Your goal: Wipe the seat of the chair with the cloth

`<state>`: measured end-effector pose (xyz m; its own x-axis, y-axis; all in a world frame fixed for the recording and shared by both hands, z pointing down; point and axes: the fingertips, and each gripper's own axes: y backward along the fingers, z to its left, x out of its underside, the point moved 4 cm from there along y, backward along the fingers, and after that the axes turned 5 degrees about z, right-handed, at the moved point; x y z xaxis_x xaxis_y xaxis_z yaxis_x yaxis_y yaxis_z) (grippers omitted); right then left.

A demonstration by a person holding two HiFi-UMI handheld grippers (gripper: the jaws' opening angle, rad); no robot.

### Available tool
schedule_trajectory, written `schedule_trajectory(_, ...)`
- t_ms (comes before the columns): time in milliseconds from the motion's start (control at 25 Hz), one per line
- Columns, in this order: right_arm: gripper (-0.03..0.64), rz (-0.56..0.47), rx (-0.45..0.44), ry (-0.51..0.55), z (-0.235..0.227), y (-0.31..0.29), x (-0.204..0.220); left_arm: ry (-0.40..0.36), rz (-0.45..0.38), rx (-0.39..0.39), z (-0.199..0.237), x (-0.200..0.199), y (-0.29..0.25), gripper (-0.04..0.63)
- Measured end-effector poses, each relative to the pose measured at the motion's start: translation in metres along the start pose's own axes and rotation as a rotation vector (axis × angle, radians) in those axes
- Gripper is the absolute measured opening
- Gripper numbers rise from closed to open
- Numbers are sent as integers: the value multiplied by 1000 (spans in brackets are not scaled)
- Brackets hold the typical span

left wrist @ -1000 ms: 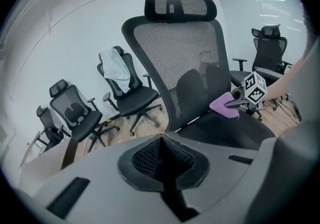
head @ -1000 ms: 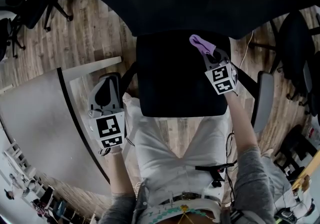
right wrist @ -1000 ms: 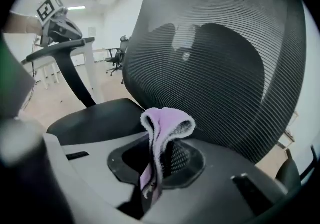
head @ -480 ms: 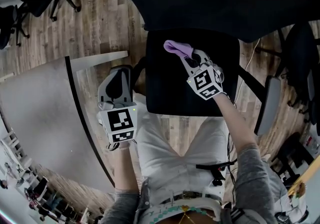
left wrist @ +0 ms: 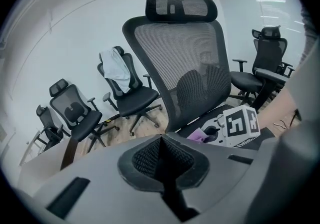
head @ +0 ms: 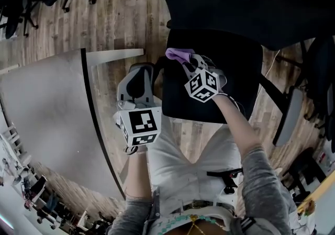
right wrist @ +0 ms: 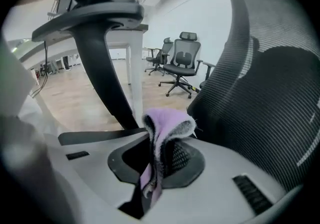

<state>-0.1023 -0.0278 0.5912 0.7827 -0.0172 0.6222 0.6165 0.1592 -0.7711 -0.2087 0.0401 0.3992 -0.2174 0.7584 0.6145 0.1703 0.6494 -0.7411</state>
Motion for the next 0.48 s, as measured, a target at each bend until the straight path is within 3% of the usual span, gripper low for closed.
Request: schedule_trajectory(480, 48, 193, -2, 90, 34, -64, 20, 1, -1, 4, 3, 0, 0, 8)
